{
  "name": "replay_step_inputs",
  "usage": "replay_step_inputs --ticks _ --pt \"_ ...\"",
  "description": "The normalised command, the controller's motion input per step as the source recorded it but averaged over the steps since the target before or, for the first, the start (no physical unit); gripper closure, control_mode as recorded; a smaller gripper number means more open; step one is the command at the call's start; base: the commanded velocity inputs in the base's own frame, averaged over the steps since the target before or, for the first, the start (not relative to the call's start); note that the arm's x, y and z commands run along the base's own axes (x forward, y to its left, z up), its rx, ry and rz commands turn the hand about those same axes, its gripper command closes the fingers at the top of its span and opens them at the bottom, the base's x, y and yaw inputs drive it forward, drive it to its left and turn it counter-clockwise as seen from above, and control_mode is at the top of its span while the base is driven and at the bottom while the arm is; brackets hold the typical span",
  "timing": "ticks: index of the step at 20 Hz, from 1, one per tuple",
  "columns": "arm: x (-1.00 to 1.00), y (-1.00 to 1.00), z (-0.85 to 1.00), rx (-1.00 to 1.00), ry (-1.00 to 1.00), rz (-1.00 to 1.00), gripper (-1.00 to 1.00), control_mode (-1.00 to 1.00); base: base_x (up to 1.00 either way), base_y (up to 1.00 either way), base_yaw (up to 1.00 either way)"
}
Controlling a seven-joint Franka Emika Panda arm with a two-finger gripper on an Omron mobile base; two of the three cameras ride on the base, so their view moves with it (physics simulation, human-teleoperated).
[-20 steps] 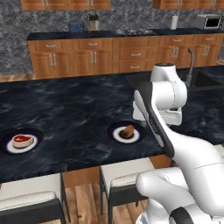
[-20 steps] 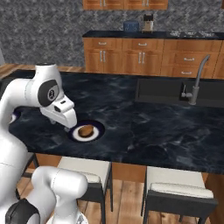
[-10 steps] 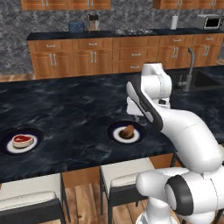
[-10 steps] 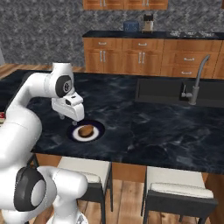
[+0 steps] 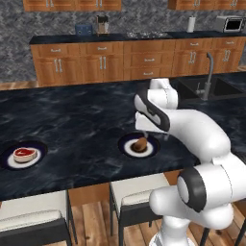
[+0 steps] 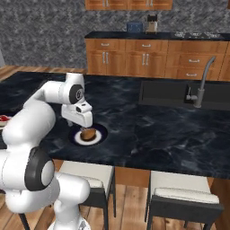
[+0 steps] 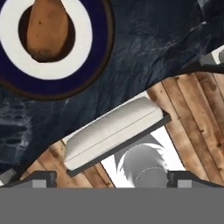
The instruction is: Transport the steak and potato to the fridge. Place the steak on the rack containing meat and place the potato on the rack containing the vegetable, ensuring meats and vegetables are on different racks.
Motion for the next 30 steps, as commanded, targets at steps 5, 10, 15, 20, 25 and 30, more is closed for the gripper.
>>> replay_step_inputs --ticks 5,10,15,20,25,30 --pt "0.35 0.0 -0.54 0.0 0.08 0.0 -1.0 -1.0 0.0 0.0 0.0" --pt "0.37 0.0 -0.41 0.0 0.04 -0.01 -1.0 -1.0 0.0 0.0 0.0" --pt "0.48 0.0 -0.15 0.0 0.0 -0.02 -1.0 -1.0 0.0 0.0 0.0" --pt "0.35 0.0 -0.21 0.0 0.01 -0.02 -1.0 -1.0 0.0 0.0 0.0" --pt "0.09 0.0 -0.3 0.0 0.01 -0.03 -1.0 -1.0 0.0 0.0 0.0" --pt "0.21 0.01 -0.36 0.0 0.0 -0.05 -1.0 -1.0 0.0 0.0 0.0"
